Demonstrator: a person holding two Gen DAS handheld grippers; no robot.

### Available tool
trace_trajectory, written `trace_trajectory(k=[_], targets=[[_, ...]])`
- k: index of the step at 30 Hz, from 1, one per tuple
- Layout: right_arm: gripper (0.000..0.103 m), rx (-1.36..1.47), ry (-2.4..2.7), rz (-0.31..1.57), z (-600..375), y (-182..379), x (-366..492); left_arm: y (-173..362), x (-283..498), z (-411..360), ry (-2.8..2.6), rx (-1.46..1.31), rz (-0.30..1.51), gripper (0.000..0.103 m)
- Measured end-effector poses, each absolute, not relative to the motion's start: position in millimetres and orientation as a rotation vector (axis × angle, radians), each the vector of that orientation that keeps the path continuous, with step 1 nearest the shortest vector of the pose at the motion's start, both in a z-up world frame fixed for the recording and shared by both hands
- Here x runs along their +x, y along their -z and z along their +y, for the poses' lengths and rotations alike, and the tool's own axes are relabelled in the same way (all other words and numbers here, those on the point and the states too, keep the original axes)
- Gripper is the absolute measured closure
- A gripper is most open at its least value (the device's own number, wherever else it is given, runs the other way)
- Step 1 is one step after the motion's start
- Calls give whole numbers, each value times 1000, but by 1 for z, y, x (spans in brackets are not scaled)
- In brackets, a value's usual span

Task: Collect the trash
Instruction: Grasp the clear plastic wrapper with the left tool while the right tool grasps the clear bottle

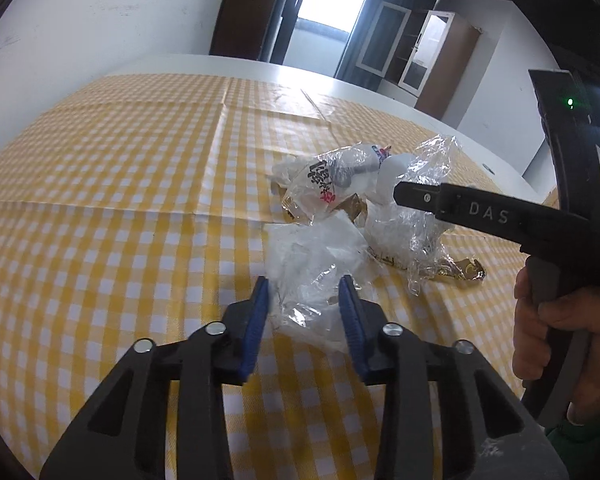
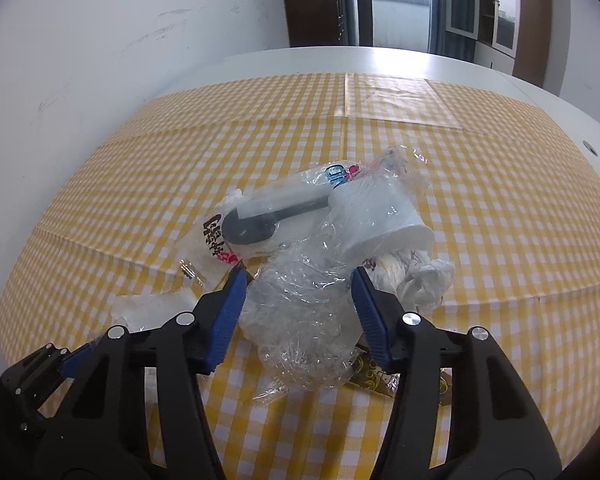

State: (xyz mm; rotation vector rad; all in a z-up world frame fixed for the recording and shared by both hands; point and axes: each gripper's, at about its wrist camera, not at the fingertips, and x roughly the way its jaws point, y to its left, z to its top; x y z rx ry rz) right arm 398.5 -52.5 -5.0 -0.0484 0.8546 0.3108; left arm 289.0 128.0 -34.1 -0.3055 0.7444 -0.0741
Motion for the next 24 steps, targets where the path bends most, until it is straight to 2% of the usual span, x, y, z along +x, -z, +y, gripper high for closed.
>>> trace_trajectory(k=[1, 2, 16, 24], targets=[[54, -49, -314, 843, -53, 3, 395, 33, 284, 130, 83, -317, 737, 74], [55, -49, -317, 832, -53, 1, 391, 32, 280, 132, 88, -324, 733, 83], [56, -27, -382, 698, -72, -38, 319, -1, 214, 138, 80, -363, 608, 85], [56, -40, -424, 650, -88, -35, 256, -5, 162, 131, 84, -352, 571, 85]])
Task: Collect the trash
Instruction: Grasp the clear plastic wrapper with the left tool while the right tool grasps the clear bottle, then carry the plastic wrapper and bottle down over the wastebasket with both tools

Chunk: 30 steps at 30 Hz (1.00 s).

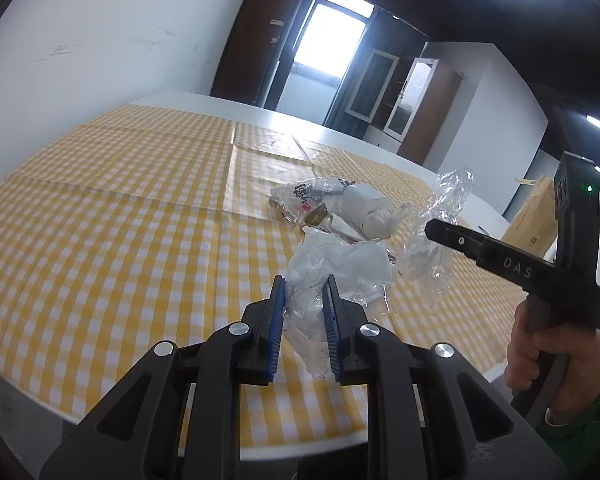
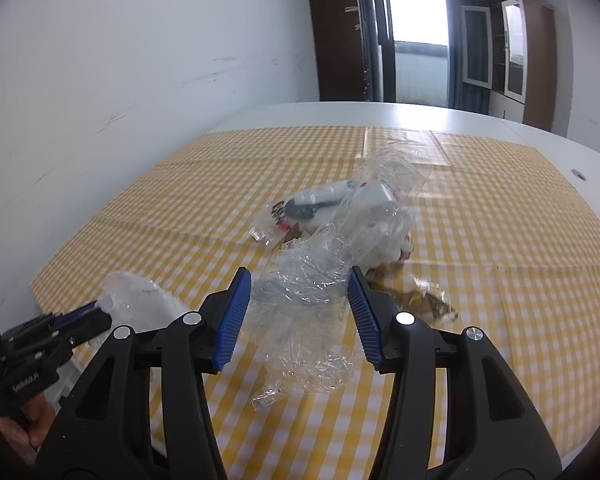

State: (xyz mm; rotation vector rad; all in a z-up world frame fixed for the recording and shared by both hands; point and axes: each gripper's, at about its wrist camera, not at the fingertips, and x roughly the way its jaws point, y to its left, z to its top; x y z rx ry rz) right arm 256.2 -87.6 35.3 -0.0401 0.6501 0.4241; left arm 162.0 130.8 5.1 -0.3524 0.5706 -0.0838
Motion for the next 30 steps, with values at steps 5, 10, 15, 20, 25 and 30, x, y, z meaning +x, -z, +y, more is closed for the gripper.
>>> trace_trajectory(k=[5, 10, 15, 20, 25, 30], targets=[[56, -53, -433, 624, -95, -31, 222, -7, 134, 123, 95, -335, 563, 85], [56, -45, -453, 617, -105, -23, 191, -5, 108, 110, 120, -300, 554, 85], [56, -47, -446, 615, -116, -20, 168, 3, 93, 104, 140, -298, 576, 85], [56, -64, -435, 598, -126, -18, 140, 4, 73, 98, 160, -274, 575, 85], [56, -86, -438, 587, -130, -11, 111, 16, 56, 85, 157, -218, 592, 85], [56, -95, -448, 595, -132, -4, 91, 27, 43, 81, 171, -216, 620, 85]])
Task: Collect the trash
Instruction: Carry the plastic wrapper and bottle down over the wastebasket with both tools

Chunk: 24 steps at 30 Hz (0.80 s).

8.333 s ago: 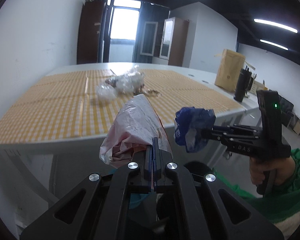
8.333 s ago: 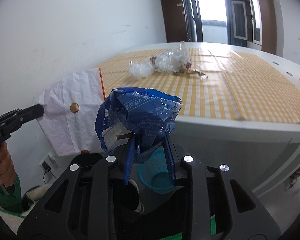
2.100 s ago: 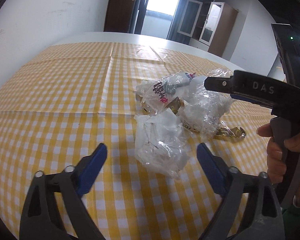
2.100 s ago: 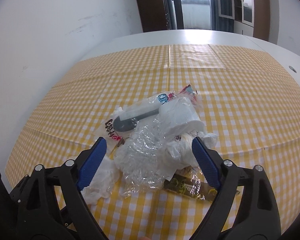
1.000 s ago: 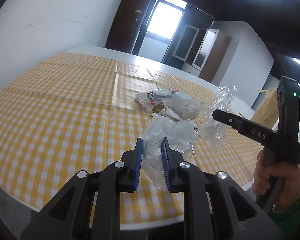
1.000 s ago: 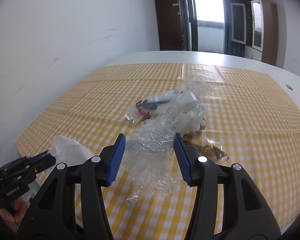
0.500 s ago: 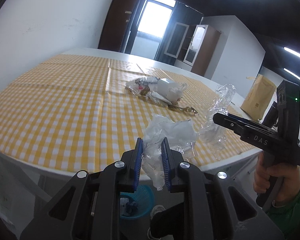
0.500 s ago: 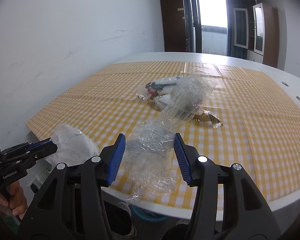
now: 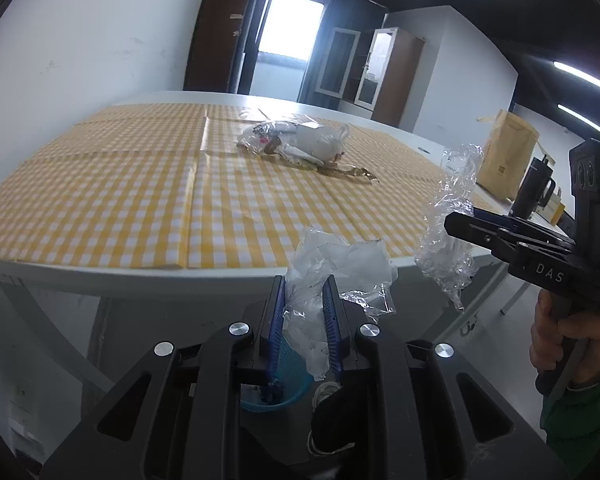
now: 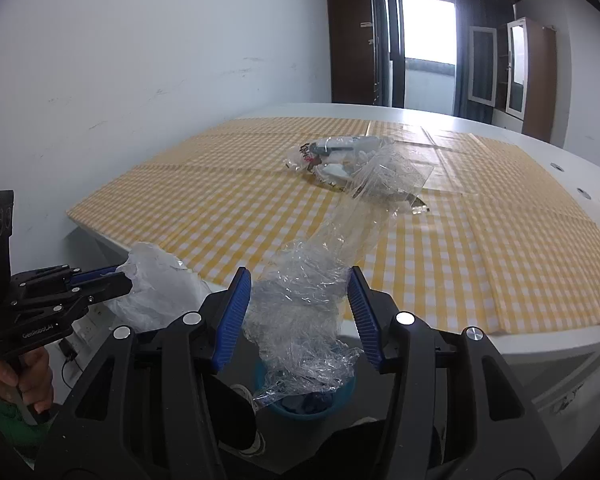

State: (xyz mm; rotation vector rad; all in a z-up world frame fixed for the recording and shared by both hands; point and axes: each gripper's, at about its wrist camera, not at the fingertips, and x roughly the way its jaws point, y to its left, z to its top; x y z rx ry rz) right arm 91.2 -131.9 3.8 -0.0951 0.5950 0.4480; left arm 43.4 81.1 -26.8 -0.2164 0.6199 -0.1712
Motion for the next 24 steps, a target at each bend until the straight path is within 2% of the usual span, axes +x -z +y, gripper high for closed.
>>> trace_trajectory(k=[15, 24], targets=[[56, -120, -483, 715, -132, 64, 33, 98, 34, 65, 191, -200, 792, 85], [56, -109, -493, 829, -125, 120, 44, 144, 54, 71, 127, -216, 889, 85]])
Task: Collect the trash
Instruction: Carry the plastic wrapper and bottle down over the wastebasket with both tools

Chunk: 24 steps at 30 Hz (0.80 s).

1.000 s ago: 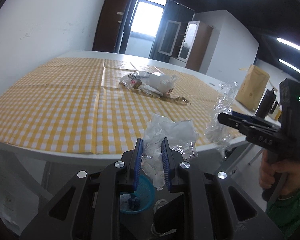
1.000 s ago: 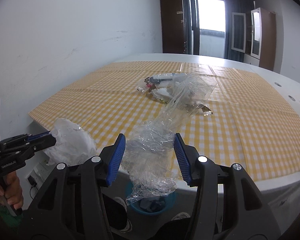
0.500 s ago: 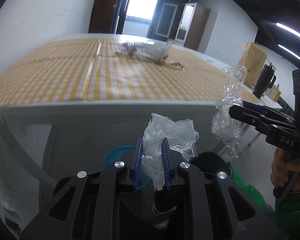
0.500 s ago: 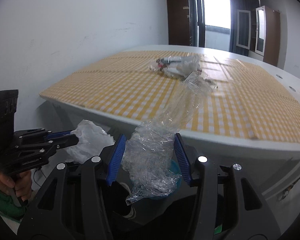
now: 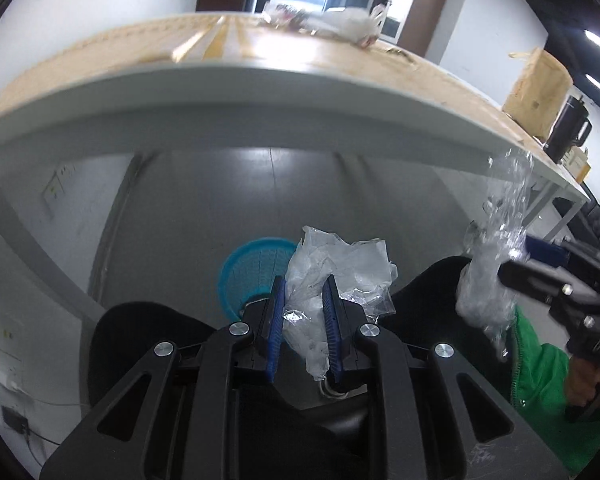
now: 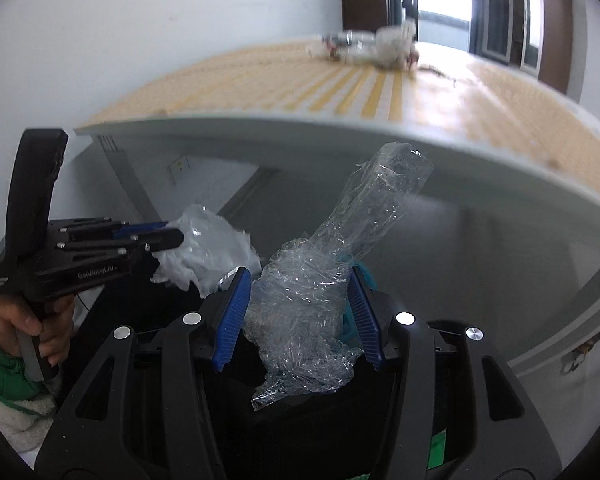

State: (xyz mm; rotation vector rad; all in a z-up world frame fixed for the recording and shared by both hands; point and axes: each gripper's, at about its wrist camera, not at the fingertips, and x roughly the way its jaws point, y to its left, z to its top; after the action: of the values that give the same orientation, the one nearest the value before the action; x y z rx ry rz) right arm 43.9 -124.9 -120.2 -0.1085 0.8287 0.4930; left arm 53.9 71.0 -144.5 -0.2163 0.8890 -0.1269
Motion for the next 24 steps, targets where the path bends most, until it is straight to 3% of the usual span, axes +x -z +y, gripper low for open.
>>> trace_trajectory(k=[24], targets=[[56, 1, -436, 1133, -105, 274, 155, 251, 151, 91, 28, -315, 1117, 85]])
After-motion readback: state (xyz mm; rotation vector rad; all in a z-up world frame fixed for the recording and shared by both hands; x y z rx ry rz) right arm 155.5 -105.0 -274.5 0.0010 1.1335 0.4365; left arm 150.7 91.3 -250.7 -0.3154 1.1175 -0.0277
